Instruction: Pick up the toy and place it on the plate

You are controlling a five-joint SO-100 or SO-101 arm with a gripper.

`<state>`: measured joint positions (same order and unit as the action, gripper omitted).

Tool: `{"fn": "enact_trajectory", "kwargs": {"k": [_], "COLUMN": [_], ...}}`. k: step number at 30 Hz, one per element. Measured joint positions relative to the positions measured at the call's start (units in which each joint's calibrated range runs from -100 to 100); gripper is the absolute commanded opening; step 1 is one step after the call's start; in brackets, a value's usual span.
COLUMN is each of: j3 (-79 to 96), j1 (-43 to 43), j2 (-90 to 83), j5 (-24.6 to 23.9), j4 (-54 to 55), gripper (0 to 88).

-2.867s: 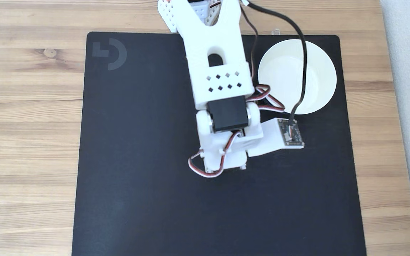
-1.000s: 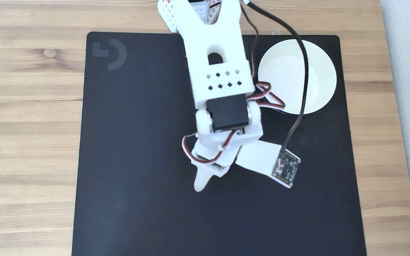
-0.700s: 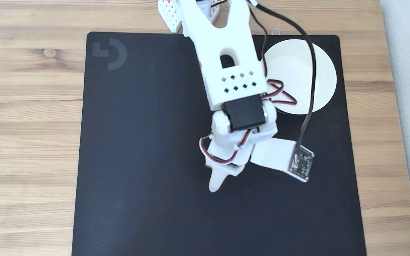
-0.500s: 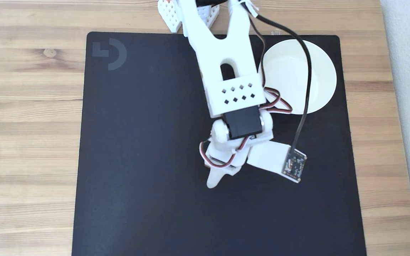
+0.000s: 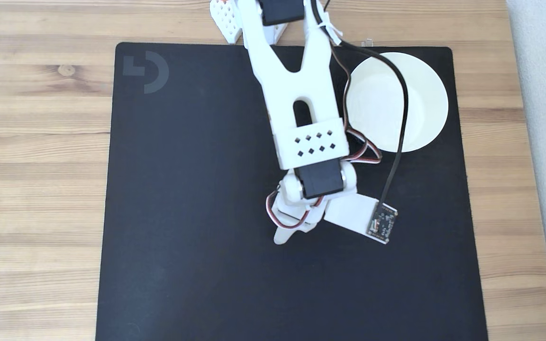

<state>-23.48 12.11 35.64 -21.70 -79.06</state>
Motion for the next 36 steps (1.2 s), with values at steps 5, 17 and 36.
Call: {"fn": "enact_trajectory", "kwargs": {"k": [5,17,36], "j3": [0.0,-1.13,-1.23], "j1": [0.0,-1.91,-1.0], "j2": [0.0,0.0,-4.41], "j5": [0.0,-0.36,-0.41], "j4": [0.0,0.59,0.17], "gripper": [37.8,2.2,2.2]}}
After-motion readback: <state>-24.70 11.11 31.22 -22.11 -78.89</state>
